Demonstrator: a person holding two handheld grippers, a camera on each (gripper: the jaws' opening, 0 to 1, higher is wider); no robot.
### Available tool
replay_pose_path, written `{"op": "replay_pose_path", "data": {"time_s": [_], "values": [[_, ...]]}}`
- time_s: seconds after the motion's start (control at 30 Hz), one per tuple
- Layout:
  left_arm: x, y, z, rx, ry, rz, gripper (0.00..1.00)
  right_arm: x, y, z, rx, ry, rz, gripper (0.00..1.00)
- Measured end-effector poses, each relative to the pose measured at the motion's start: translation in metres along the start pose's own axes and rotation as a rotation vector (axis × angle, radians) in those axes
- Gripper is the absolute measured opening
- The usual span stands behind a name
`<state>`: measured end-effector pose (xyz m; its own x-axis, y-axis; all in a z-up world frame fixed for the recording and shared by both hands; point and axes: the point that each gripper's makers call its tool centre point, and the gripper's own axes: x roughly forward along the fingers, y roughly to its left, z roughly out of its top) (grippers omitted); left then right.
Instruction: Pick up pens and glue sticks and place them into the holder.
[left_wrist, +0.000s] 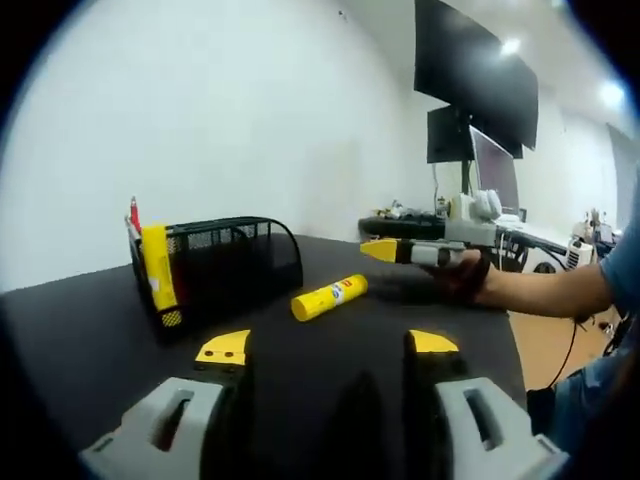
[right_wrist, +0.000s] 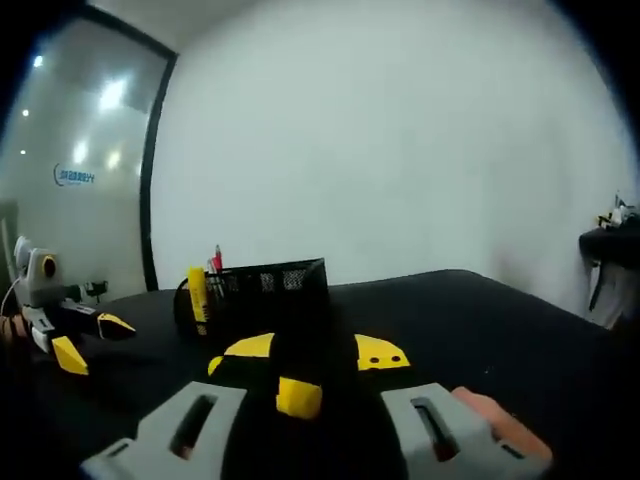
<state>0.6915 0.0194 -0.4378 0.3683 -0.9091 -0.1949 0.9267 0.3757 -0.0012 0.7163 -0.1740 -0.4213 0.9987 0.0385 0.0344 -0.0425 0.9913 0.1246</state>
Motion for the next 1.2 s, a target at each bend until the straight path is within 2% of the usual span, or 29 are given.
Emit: {"op": "replay_pose_path", "data": {"time_s": [0.1, 0.3, 0.43, 0.53, 0.63, 0.7, 0.77, 0.93, 1.03, 1.2], "values": [[0.009, 0.002, -0.001, 0.041, 0.026, -0.006, 0.54, 0.0, 0.001, 0.0, -0.008, -0.005, 0.003, 0.25], [0.027, 0.004, 0.008, 0.145, 0.065, -0.059, 0.53, 0.001, 0.005, -0.003, -0.05, 0.006, 0.01, 0.25], [0.039, 0.01, 0.013, 0.183, 0.08, -0.069, 0.53, -0.001, 0.005, -0.003, -0.047, 0.008, 0.005, 0.25], [0.048, 0.005, 0.016, 0.205, 0.097, -0.092, 0.53, -0.001, 0.002, -0.003, -0.037, 0.005, -0.005, 0.25], [0.058, 0.003, 0.014, 0.238, 0.133, -0.134, 0.52, -0.002, 0.0, 0.0, -0.021, -0.003, -0.01, 0.25], [0.065, 0.008, 0.011, 0.267, 0.161, -0.169, 0.48, -0.001, 0.001, -0.001, -0.017, -0.003, -0.01, 0.25], [0.072, 0.02, 0.006, 0.295, 0.2, -0.189, 0.43, -0.002, 0.001, -0.001, -0.017, -0.003, -0.008, 0.25], [0.079, 0.013, 0.005, 0.314, 0.22, -0.207, 0.41, -0.002, -0.001, 0.0, -0.006, -0.009, -0.01, 0.25], [0.085, 0.016, 0.003, 0.351, 0.254, -0.213, 0.39, -0.002, -0.003, 0.001, 0.006, -0.012, -0.01, 0.24], [0.089, 0.005, -0.004, 0.362, 0.304, -0.267, 0.35, -0.003, -0.004, 0.003, 0.018, -0.024, -0.015, 0.24]]}}
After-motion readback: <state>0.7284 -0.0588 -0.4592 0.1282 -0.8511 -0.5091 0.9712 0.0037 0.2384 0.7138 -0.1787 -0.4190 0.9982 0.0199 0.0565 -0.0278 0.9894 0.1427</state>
